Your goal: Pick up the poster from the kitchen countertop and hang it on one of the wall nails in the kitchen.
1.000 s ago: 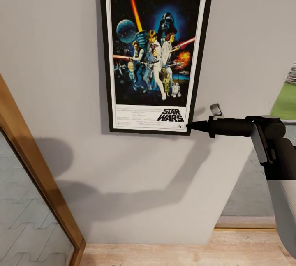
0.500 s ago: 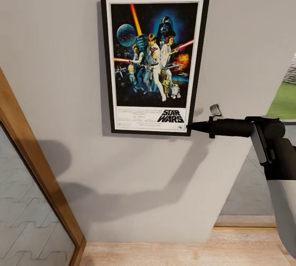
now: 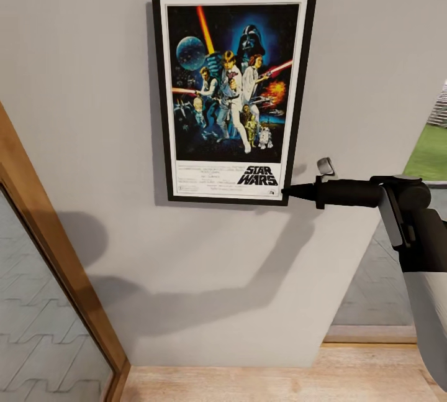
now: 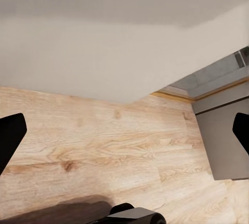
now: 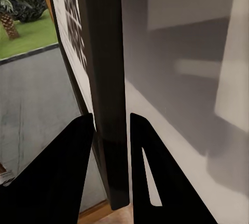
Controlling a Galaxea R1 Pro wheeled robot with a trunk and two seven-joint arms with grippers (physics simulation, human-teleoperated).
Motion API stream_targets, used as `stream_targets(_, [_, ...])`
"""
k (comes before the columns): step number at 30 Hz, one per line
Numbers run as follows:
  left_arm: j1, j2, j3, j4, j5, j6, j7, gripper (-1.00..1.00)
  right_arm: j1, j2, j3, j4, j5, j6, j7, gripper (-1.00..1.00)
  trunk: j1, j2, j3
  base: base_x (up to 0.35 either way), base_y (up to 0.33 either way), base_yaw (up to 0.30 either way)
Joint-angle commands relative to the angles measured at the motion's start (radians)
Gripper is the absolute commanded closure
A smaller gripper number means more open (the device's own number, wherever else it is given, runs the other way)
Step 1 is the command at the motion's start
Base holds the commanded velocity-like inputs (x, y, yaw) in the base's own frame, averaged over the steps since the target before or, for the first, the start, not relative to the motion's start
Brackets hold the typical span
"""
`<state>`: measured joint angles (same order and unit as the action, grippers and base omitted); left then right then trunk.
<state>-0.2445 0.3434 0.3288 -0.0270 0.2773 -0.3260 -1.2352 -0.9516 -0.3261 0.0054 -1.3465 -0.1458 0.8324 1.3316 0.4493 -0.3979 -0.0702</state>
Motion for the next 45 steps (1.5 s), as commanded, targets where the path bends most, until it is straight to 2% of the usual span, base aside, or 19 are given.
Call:
stream_targets(1, [-0.001, 0.000, 0.004, 0.001, -0.003, -0.005, -0.003, -1.00, -0.001, -0.001, 0.001, 0.001, 0.006, 0.005, 0.001, 1.00, 0.001, -0.002, -0.002, 0.000, 0.000, 0.000])
stream_targets(20, [-0.001, 0.002, 0.004, 0.001, -0.003, -0.005, -0.003, -1.00, -0.001, 0.001, 0.001, 0.000, 0.006, 0.007, 0.001, 1.00, 0.001, -0.002, -0.002, 0.000, 0.000, 0.000])
stream_targets(28, [-0.001, 0.003, 0.004, 0.001, -0.003, -0.005, -0.004, -1.00, -0.001, 0.027, 0.000, 0.000, 0.007, 0.008, 0.001, 1.00, 0.001, -0.002, -0.002, 0.000, 0.000, 0.000])
stream_targets(41, [-0.001, 0.003, 0.004, 0.001, -0.003, -0.005, -0.004, -1.00, -0.001, 0.036, -0.001, 0.000, 0.008, 0.010, 0.000, 1.00, 0.001, -0.002, -0.002, 0.000, 0.000, 0.000])
stream_targets(45, [-0.001, 0.003, 0.004, 0.001, -0.003, -0.005, -0.004, -1.00, -0.001, 0.047, -0.001, 0.000, 0.009, 0.010, 0.000, 1.00, 0.001, -0.002, -0.002, 0.000, 0.000, 0.000])
